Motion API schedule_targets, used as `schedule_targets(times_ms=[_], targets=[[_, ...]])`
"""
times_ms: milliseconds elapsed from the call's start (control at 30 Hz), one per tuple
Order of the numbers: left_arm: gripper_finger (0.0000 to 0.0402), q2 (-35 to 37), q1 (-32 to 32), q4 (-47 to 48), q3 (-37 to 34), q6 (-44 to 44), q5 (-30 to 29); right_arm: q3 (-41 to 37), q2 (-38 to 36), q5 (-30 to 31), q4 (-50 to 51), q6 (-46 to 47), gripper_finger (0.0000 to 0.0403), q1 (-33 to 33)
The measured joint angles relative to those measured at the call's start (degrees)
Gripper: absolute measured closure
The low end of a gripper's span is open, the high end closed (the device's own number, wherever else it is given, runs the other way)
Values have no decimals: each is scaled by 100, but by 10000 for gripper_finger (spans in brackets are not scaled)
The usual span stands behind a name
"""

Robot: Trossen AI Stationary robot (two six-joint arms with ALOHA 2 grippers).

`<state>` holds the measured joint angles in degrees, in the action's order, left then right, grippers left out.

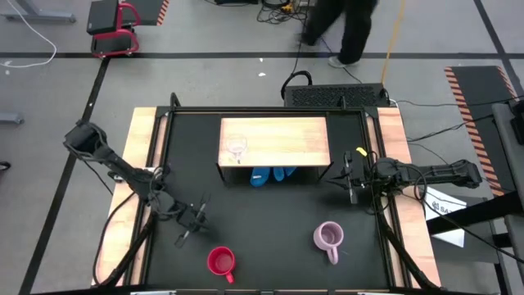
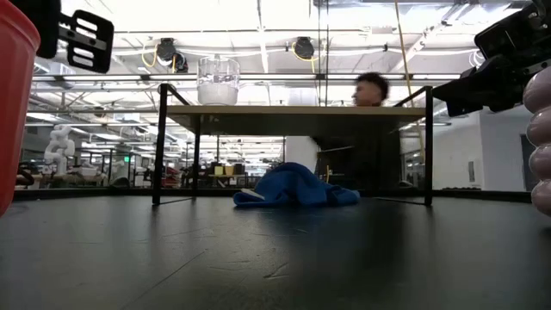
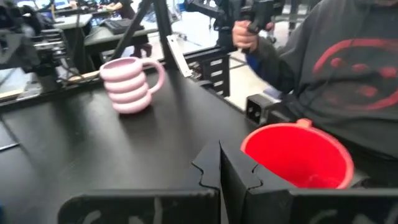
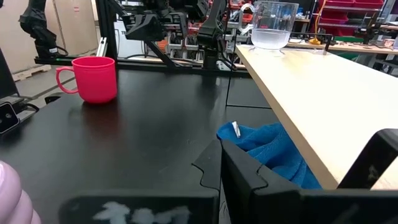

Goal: Stack small to large cups/mugs on shelf
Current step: Put the red mug on the shelf

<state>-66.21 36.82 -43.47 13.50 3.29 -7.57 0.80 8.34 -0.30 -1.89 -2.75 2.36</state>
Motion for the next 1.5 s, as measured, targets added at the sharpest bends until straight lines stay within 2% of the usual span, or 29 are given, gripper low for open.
schedule_targets(times_ms=[500,667,833,1033,1167,1333,1500], targets=[[401,-636,536,-808,14,-317,-197,1,0,0,0,7,403,-1],[401,-965,612,-578,548,-321,-326,1,0,0,0,9,403,-1],[401,-1263,876,675,1544,118,-629,1,0,0,0,11,403,0],[401,-1320,1243,2144,2468,87,-1753,1,0,0,0,42,403,1],[401,-1152,1420,3344,2966,-419,-2451,1,0,0,0,55,403,0],[401,-1106,1338,4528,3616,-1145,-2489,-1,0,0,0,55,403,-1],[401,-1104,1158,5392,4128,-1856,-2100,0,0,0,0,55,403,1]])
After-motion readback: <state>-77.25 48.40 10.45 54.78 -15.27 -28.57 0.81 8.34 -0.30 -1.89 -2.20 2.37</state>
